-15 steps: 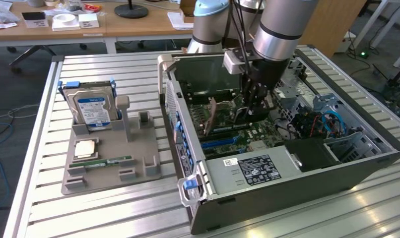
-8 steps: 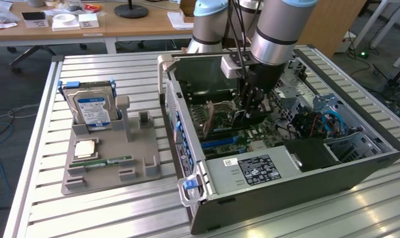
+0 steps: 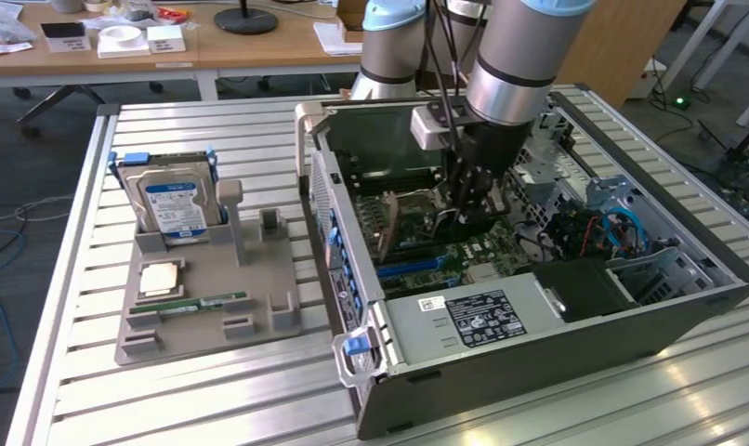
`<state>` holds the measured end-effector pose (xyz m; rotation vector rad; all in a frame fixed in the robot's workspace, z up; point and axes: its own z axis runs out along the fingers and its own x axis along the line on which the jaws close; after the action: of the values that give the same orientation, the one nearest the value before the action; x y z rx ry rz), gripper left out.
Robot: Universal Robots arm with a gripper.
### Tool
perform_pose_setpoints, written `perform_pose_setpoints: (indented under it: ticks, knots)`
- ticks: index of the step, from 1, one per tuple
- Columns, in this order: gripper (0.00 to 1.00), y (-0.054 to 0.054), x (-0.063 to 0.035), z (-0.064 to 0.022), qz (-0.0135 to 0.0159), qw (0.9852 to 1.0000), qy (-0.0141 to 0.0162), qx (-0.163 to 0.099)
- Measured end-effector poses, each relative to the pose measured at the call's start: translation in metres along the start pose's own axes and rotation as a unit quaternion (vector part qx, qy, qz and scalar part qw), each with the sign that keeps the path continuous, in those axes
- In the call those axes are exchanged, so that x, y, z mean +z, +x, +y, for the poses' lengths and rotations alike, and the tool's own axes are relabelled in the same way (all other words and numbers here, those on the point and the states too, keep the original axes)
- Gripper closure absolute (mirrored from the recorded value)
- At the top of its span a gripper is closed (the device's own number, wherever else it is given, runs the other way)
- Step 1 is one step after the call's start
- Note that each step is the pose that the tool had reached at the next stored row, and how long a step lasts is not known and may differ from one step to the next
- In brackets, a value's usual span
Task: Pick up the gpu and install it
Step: 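Insert the gpu into the slot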
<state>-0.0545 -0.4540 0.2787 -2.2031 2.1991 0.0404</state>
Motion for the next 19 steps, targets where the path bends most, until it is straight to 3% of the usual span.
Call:
perform_pose_setpoints:
  ticks: [12,19]
  knots:
    - [0.74,0.003,0.0093,0.0086,0.0,1.0,0.0006,-0.001]
    - [0.74,0.003,0.0098,0.0133,0.0,1.0,0.0018,-0.001]
